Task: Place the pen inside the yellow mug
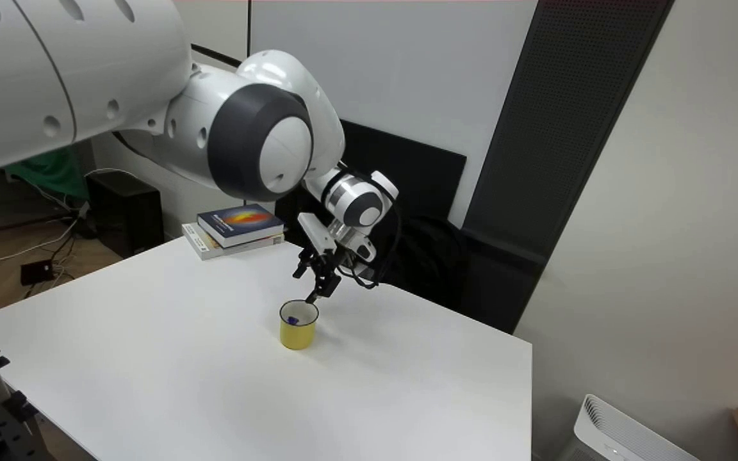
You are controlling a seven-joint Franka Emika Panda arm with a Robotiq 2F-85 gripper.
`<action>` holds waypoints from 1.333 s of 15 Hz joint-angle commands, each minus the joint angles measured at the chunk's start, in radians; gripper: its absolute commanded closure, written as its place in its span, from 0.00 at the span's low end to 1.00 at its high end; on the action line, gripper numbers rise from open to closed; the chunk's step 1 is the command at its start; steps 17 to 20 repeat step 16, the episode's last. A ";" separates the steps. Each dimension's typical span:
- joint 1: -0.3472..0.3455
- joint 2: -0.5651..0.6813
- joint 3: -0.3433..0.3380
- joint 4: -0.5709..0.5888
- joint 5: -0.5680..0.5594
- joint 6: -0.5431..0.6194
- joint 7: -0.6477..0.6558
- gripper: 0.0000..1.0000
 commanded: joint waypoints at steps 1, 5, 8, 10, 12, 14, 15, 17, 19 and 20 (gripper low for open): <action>0.050 -0.116 -0.032 -0.118 -0.080 0.074 -0.094 0.00; 0.092 -0.248 -0.042 -0.292 -0.160 0.221 -0.216 0.00; 0.114 -0.339 -0.046 -0.424 -0.198 0.333 -0.273 0.00; 0.095 -0.260 -0.017 -0.311 -0.207 0.301 -0.245 0.00; 0.101 -0.306 -0.017 -0.379 -0.224 0.335 -0.256 0.00; 0.102 -0.326 -0.017 -0.410 -0.229 0.344 -0.263 0.00; 0.101 -0.328 -0.018 -0.416 -0.230 0.346 -0.264 0.00; 0.101 -0.328 -0.018 -0.418 -0.231 0.349 -0.265 0.00; 0.101 -0.328 -0.018 -0.418 -0.231 0.349 -0.265 0.00; 0.101 -0.328 -0.018 -0.418 -0.231 0.349 -0.265 0.00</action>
